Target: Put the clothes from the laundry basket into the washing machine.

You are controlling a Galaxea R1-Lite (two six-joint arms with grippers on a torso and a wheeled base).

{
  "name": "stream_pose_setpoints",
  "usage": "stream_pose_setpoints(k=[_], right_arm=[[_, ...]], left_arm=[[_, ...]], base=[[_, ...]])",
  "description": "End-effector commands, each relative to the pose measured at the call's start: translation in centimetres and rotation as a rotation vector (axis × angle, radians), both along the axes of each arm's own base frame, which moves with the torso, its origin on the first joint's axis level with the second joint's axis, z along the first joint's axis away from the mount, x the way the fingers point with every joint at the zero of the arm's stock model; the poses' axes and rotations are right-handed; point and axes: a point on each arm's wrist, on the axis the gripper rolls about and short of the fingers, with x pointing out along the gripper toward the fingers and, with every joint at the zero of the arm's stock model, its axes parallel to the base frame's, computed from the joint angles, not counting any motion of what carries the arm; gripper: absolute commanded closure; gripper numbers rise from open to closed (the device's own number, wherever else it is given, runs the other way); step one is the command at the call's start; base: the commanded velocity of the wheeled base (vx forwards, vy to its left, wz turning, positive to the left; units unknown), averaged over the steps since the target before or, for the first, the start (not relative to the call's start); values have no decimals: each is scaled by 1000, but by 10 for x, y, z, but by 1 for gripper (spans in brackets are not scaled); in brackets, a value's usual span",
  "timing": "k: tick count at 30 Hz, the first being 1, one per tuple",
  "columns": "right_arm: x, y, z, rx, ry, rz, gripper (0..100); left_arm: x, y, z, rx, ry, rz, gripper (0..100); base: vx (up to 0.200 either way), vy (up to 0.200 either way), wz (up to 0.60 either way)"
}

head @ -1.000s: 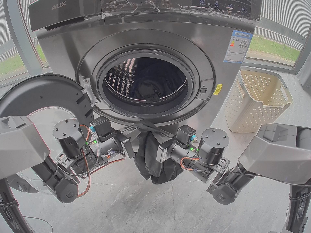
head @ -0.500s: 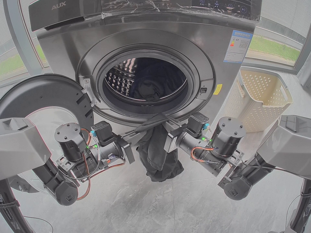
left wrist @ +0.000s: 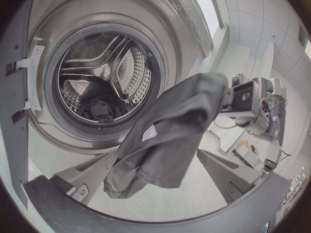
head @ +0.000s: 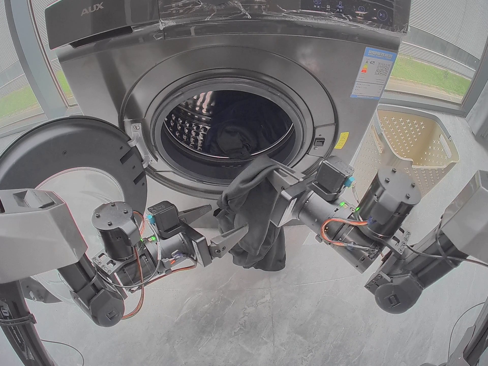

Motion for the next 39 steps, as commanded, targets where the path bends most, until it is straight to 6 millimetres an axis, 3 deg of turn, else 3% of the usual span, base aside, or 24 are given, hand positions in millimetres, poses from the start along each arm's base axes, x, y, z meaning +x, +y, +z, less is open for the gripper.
stream_pose_setpoints(k=[1,8,17,30,39], right_arm=[[-10,-13,18,28,-31,-8,100],[-12,-19,27,44,-51,-16,100],[-15,-14,27,46,-51,3,100],[-18,-9,25,44,-47,18,100],[-20,-7,25,43,-44,28,100]], left_arm=[[5,6,-14,24,43,24,0],[12,20,-26,39,81,64,0],[20,15,-57,94,145,45,0],[58,-1,-85,93,104,-26,0],[79,-1,-92,99,41,-39,0]], base=[[0,0,0],[0,0,0],[0,0,0],[0,0,0],[0,0,0]])
